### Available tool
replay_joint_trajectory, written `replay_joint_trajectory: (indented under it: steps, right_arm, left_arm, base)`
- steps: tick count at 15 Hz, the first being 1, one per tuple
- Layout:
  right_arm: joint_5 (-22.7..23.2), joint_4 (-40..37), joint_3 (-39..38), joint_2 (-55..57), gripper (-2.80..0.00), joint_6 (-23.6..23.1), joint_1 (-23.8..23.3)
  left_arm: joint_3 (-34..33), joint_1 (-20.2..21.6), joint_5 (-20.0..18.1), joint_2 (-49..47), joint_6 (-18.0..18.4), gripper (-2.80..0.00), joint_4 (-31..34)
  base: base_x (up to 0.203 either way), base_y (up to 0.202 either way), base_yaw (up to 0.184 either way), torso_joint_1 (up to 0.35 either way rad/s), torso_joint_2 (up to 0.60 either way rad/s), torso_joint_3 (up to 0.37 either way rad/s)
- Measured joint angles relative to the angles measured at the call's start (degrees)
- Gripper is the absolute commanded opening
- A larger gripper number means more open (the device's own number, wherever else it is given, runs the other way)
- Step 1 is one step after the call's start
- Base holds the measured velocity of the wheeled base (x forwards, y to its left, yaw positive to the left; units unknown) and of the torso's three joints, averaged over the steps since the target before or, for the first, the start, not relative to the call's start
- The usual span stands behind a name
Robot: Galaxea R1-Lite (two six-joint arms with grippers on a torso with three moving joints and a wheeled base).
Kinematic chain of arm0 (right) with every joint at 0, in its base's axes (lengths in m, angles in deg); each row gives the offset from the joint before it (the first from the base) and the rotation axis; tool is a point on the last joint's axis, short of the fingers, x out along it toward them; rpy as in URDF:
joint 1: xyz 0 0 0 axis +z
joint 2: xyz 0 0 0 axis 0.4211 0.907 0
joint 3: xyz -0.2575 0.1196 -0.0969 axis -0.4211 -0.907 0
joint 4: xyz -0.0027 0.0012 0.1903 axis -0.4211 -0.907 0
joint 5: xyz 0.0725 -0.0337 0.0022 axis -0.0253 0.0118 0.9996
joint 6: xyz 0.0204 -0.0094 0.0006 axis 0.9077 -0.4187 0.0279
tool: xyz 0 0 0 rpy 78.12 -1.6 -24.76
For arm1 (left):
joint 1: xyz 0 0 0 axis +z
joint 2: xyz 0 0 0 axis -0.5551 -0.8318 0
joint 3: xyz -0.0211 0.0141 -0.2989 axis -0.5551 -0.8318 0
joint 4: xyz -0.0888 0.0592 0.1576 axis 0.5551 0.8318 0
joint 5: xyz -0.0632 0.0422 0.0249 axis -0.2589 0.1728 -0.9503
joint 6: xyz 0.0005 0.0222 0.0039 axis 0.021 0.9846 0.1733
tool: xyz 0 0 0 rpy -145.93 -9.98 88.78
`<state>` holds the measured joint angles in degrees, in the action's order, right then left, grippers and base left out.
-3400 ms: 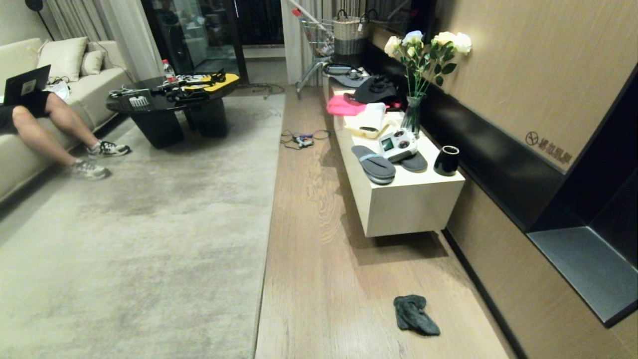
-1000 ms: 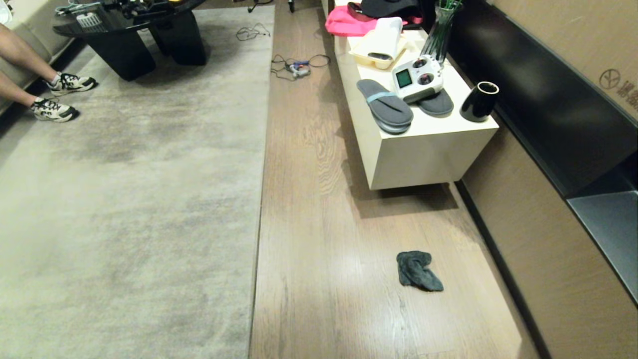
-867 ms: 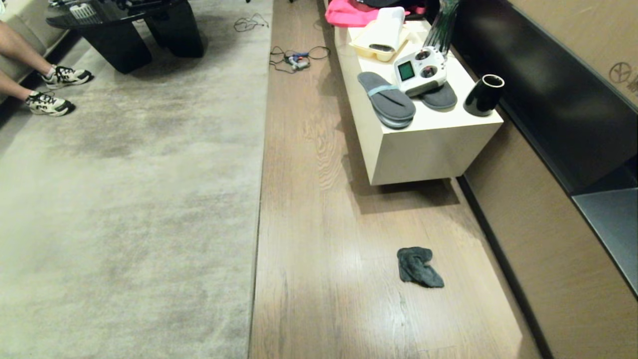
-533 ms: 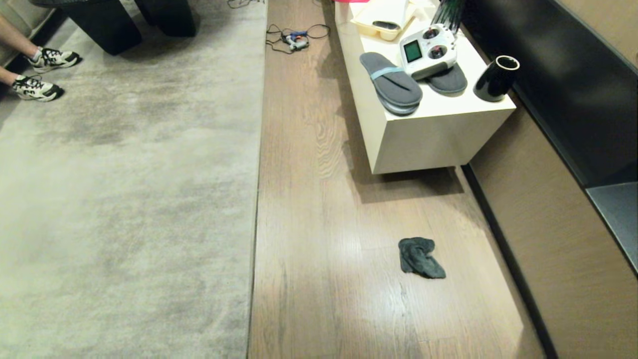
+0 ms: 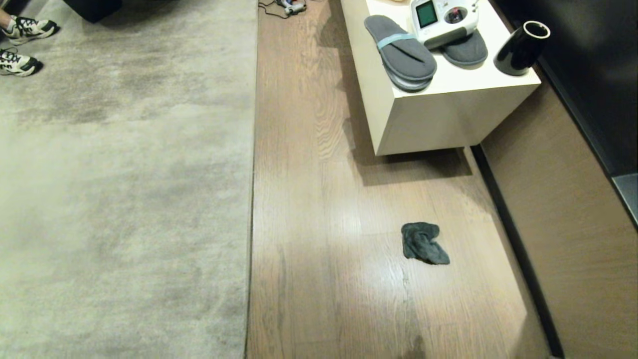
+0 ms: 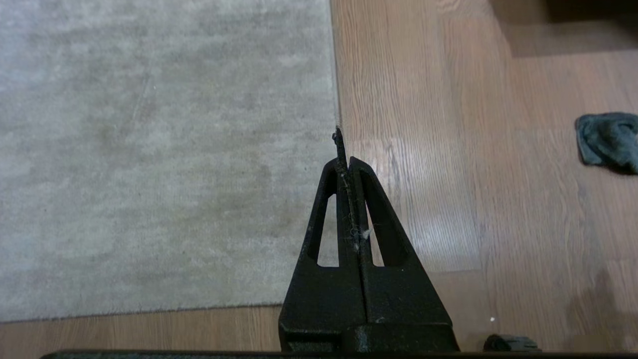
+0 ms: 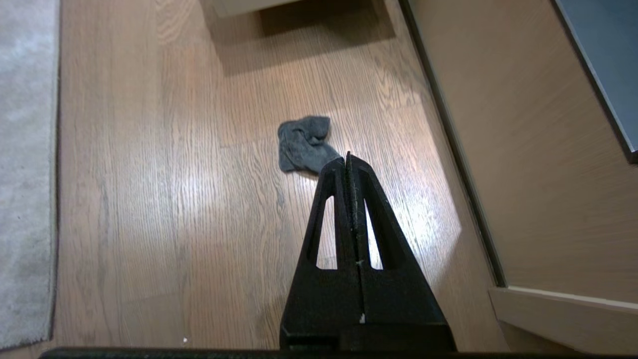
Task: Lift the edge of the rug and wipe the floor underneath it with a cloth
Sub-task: Pick up the rag
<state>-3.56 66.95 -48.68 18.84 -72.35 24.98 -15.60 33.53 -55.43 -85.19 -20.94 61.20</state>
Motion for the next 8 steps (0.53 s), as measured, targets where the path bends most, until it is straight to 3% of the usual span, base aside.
replay_joint_trajectory:
  steps: [8]
  right_arm:
    - [0.0,0.0,0.0,0.0,-2.8,0.0,0.0]
  left_arm:
    - [0.0,0.0,0.0,0.0,0.0,-2.8,0.0]
  base:
    - [0.0,0.0,0.0,0.002,0.0,-0.201]
